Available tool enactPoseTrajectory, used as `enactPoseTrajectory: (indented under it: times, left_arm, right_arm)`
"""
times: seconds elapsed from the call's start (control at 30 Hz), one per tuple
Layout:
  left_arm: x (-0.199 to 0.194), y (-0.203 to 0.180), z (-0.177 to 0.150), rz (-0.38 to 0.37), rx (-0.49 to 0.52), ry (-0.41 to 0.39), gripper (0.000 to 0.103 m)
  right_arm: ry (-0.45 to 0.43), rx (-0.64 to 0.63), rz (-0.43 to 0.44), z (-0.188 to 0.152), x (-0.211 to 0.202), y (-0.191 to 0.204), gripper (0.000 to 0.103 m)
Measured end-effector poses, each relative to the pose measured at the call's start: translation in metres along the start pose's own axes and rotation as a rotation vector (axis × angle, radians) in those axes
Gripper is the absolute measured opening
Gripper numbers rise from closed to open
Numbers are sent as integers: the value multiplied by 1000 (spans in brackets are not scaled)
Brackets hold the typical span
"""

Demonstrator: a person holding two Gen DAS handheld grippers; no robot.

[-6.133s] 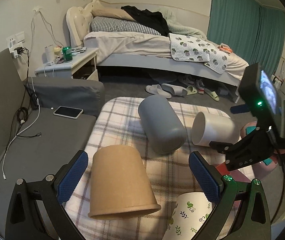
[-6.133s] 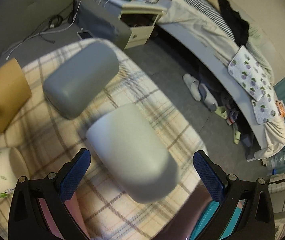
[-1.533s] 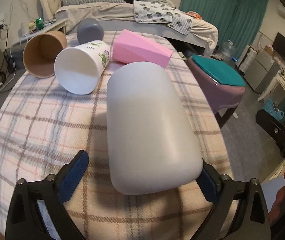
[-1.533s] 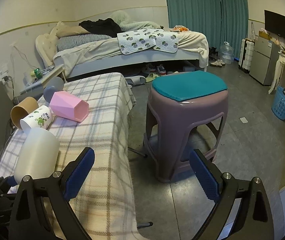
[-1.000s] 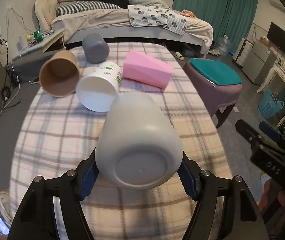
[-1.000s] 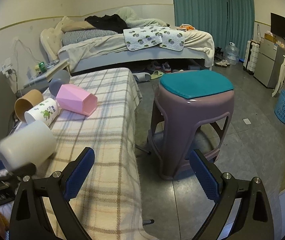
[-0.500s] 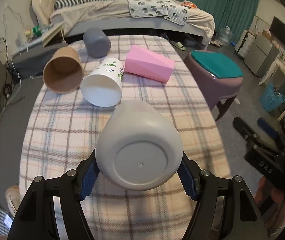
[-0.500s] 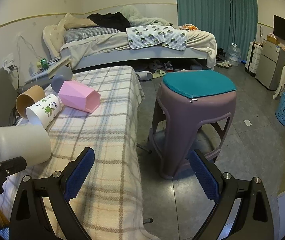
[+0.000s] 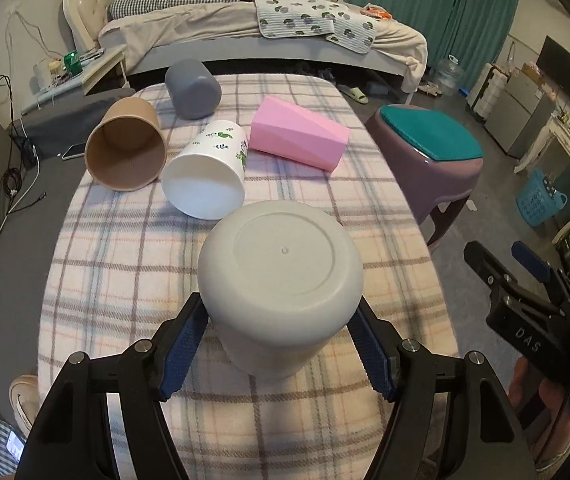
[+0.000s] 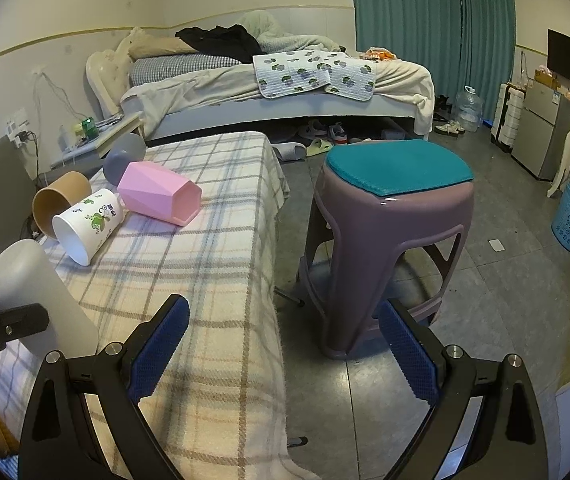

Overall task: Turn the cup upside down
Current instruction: 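Lower the inverted white cup onto the table with the right gripper, then open the right gripper and withdraw it from the cup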

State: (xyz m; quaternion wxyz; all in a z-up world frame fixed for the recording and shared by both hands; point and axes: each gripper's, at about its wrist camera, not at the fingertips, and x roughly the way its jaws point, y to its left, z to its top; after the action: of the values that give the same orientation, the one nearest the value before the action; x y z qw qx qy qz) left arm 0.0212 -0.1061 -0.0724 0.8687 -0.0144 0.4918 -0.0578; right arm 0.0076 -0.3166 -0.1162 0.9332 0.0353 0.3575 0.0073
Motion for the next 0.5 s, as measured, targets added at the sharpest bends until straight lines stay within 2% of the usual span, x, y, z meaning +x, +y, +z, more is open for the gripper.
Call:
enactPoseTrajectory:
  times: [0.27,0.5]
  left_arm:
    - [-15,7,-17,-6,12,-9,78]
    - [-59,27,-31,-13,-13,-82,79]
  right_arm:
    - [-15,20,1,4,-13,2,96]
    - [-106,-8,10,9,-64,25,96]
